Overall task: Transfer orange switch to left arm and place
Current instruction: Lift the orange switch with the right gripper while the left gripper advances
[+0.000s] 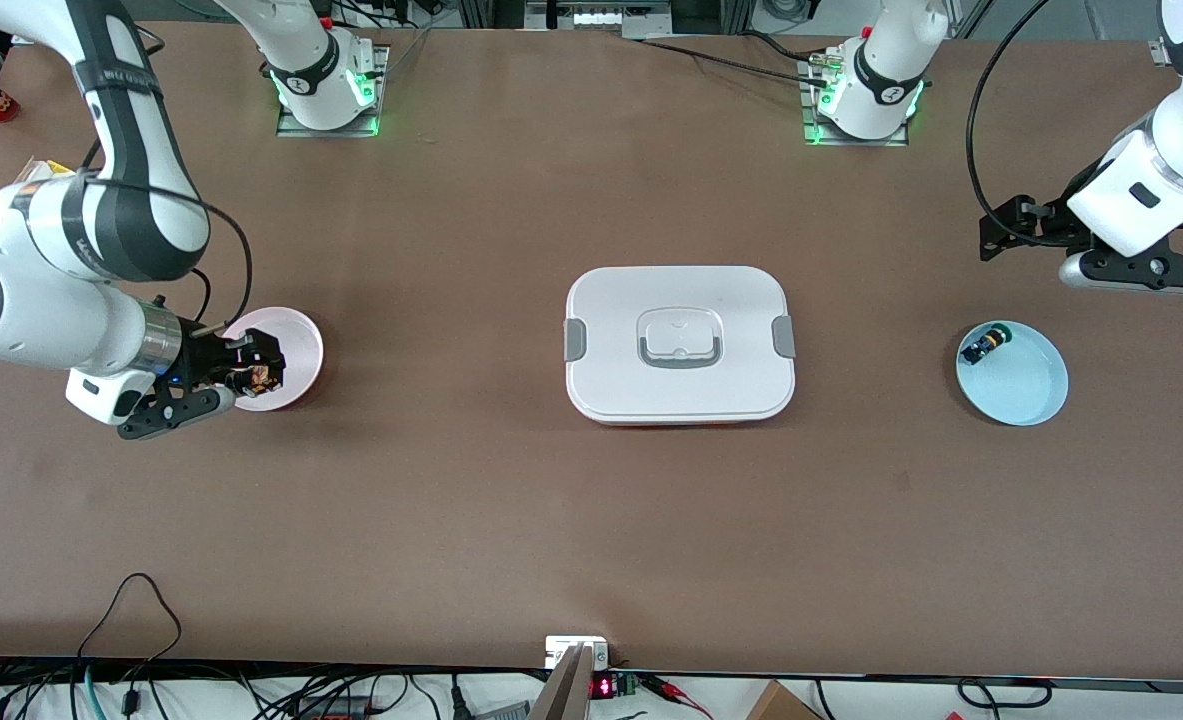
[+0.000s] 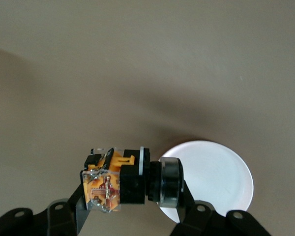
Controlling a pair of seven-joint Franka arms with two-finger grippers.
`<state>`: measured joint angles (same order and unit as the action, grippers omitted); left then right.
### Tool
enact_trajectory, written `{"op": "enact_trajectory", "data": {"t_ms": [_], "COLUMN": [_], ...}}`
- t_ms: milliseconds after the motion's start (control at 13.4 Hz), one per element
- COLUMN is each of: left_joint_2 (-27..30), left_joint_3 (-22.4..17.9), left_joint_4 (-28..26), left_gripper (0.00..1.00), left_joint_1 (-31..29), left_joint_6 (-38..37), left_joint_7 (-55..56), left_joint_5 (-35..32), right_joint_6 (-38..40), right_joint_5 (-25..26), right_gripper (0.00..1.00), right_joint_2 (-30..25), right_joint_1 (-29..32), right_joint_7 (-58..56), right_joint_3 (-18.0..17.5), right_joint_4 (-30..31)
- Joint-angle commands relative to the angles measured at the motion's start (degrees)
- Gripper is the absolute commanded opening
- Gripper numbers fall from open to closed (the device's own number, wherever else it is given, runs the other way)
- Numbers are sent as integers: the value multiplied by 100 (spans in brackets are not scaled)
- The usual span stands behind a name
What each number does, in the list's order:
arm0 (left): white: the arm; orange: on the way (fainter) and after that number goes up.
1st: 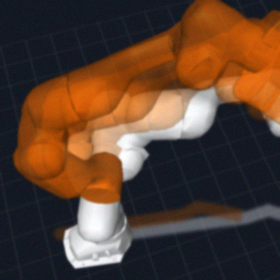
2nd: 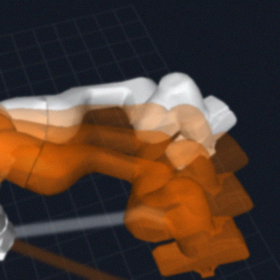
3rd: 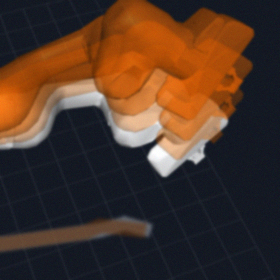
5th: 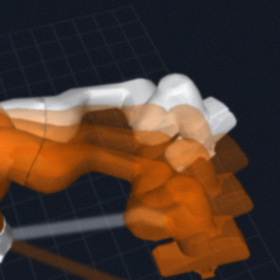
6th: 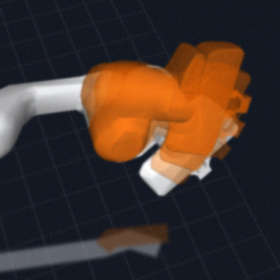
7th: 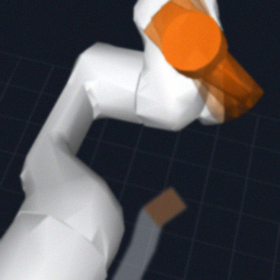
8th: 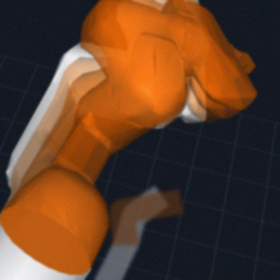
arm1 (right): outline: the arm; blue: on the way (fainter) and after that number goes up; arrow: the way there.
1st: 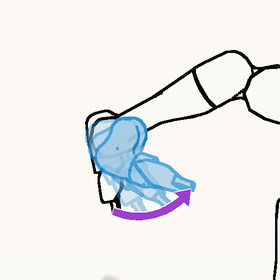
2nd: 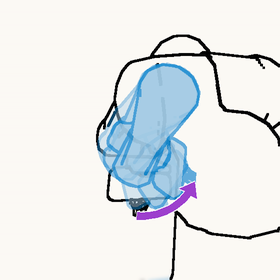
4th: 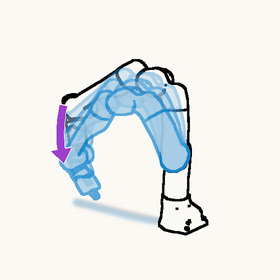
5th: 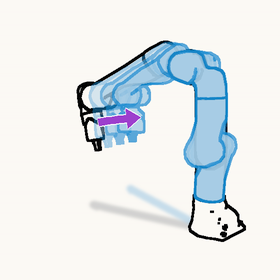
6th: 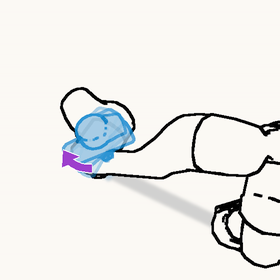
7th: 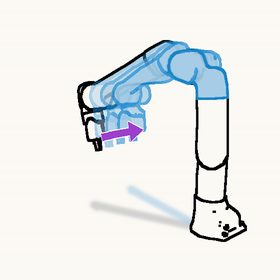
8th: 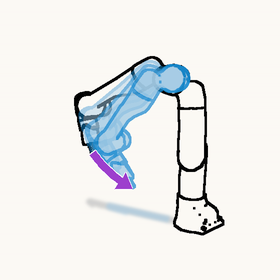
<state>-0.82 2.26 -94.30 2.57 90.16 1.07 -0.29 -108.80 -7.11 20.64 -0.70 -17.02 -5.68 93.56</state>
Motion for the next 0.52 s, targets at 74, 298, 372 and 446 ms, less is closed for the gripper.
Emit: {"op": "enact_trajectory", "data": {"t_ms": [74, 298, 372, 446], "left_joint_2": [-59, -68, -59, -67], "left_joint_3": [11, 3, 3, 3], "left_joint_4": [175, 201, 201, 219], "left_gripper": [100, 100, 100, 100], "left_joint_1": [-2, -46, -46, -46], "left_joint_6": [-139, -279, -350, -403], "left_joint_7": [-1, 8, 42, 52], "left_joint_5": [239, 424, 477, 538], "right_joint_6": [236, 245, 228, 228], "right_joint_5": [-639, -1344, -1371, -1581], "right_gripper": [0, 0, 0, 0], "right_joint_2": [-95, -270, -367, -411], "right_joint_1": [44, 35, 27, 18], "right_joint_7": [-223, -834, -1604, -2290], "right_joint_3": [-669, -1056, -1232, -1373], "right_joint_4": [-740, -857, -848, -848]}}
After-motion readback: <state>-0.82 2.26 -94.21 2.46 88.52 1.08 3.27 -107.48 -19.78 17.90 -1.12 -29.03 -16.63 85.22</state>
